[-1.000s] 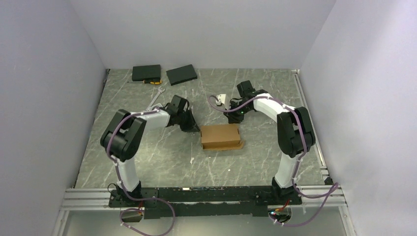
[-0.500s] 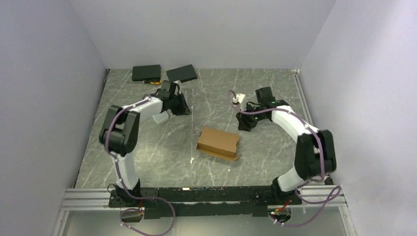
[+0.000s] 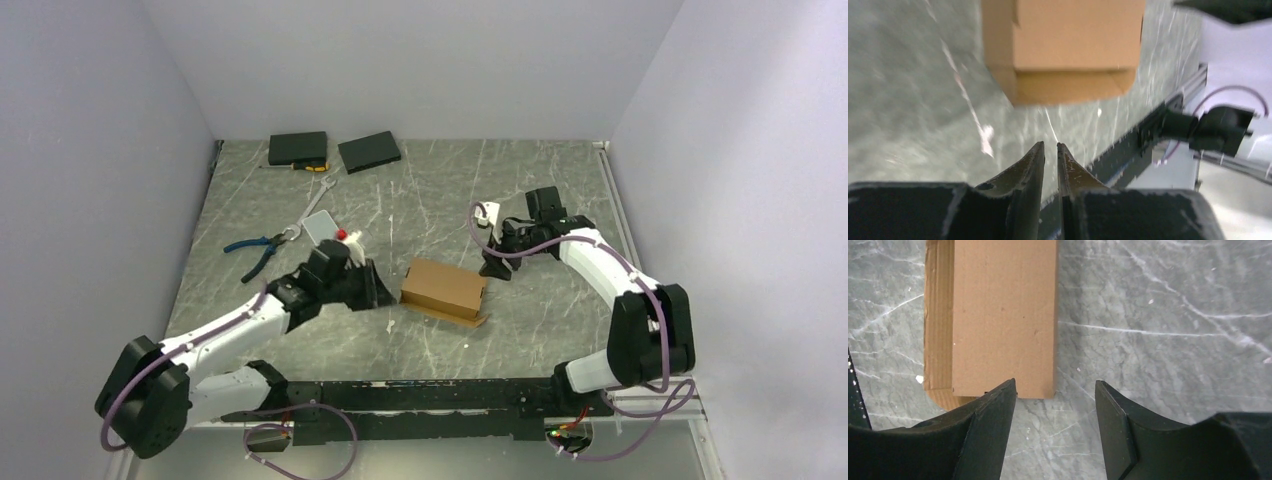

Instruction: Fold the paper box

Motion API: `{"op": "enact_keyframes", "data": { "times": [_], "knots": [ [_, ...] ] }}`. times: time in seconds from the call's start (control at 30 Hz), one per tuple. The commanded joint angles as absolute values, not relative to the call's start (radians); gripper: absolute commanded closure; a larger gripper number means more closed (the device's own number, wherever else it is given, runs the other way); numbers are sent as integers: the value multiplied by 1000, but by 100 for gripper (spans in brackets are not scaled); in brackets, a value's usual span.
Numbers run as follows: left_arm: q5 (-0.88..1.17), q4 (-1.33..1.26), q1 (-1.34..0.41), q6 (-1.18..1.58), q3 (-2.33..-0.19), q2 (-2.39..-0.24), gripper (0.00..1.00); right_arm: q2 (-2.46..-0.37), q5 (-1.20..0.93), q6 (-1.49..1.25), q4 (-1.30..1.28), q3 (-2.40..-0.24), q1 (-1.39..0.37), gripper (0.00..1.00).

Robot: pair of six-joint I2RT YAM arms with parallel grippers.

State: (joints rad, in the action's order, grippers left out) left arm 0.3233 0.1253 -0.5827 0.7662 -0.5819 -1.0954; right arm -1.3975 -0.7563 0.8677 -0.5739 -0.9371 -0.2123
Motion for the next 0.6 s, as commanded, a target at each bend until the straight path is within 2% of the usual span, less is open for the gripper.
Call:
{"op": "enact_keyframes", "data": {
  "times": [0.0, 0.13, 0.2, 0.23, 0.3, 0.4, 0.57],
  "knots": [
    [213, 73, -746, 889, -603, -1089, 79, -1428, -788, 853, -586, -970, -210, 36],
    [175, 14, -805, 916, -672, -1194, 79, -1461, -791, 789, -580, -987, -200, 33],
    [174, -5, -815, 940, -693, -1256, 84, -1477, -767, 725, -549, -990, -175, 34],
    [172, -18, -819, 959, -702, -1283, 88, -1481, -742, 670, -517, -984, -164, 36],
    [170, -9, -828, 987, -728, -1345, 95, -1489, -682, 602, -472, -983, -146, 47],
    [152, 64, -846, 1007, -786, -1412, 100, -1515, -667, 564, -476, -1002, -119, 63],
    [91, 151, -883, 1008, -859, -1445, 100, -1507, -667, 554, -461, -991, -107, 66]
  ]
}}
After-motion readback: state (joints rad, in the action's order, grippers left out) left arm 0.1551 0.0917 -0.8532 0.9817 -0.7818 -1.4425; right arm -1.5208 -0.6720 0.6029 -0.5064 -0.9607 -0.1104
